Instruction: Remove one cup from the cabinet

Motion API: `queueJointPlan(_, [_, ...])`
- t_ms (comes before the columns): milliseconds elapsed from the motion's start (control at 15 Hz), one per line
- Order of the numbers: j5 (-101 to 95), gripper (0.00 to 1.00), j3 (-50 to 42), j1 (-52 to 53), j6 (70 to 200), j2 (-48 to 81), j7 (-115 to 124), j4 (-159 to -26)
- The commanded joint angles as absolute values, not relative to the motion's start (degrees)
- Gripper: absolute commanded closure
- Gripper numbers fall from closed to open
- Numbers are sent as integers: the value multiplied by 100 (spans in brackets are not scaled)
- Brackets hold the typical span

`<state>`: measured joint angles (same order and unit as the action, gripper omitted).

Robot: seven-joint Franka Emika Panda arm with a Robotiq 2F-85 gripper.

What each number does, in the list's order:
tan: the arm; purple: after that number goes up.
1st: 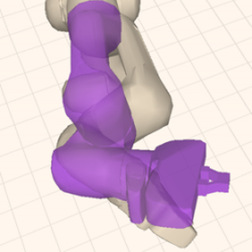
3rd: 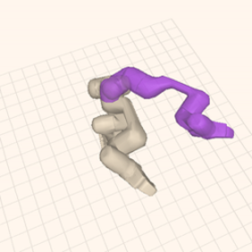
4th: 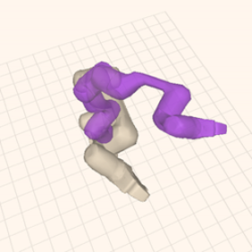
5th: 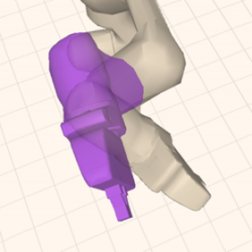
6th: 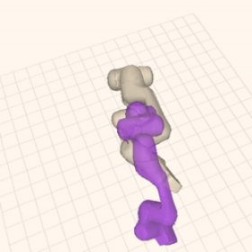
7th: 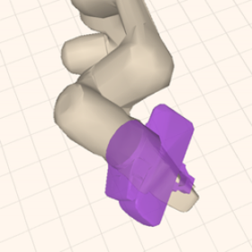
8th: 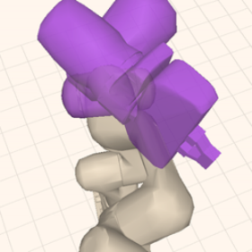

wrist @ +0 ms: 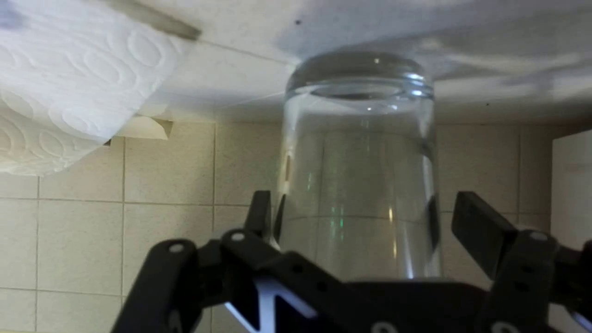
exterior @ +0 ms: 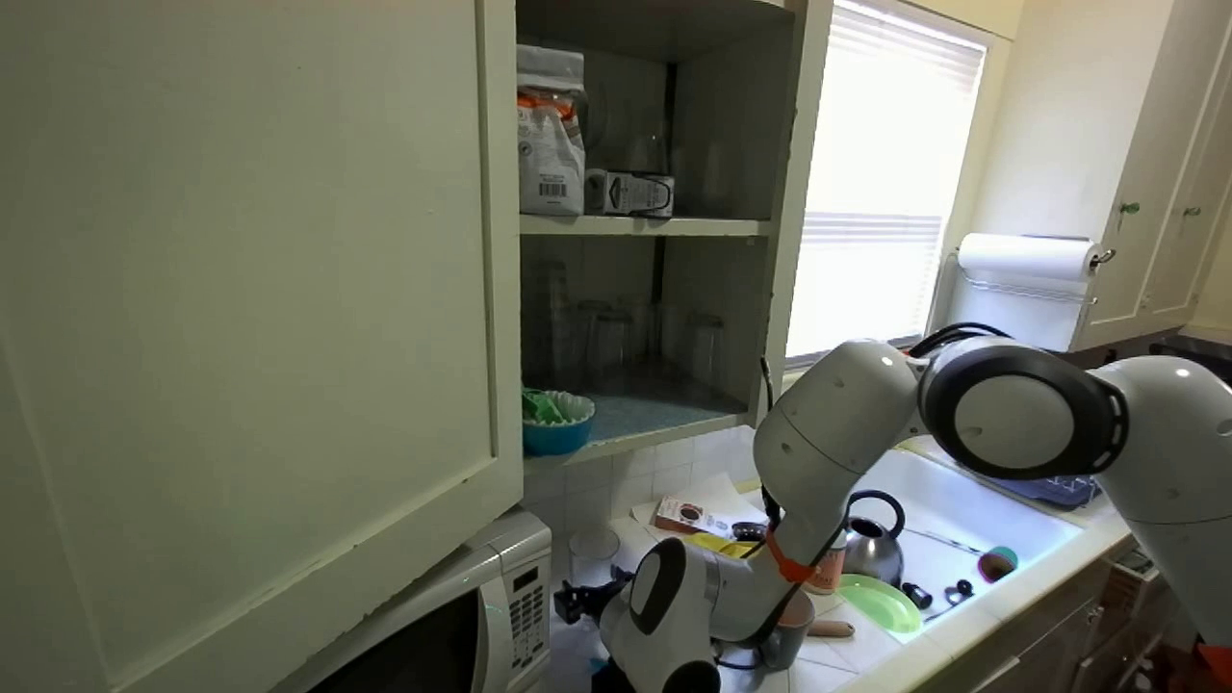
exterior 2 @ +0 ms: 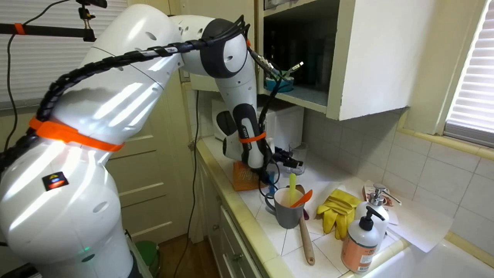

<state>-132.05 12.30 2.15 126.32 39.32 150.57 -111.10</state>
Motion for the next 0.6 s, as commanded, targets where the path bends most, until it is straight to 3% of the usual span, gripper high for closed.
queueJointPlan(0, [-12362,0,1357,172,13184,3377,14370,-11477])
queueJointPlan(333, [-10912,0,1359,227,13382,2735,13096,-11829])
queueJointPlan(533, [-10176,0,1382,64,14266,2206,12283,-12194])
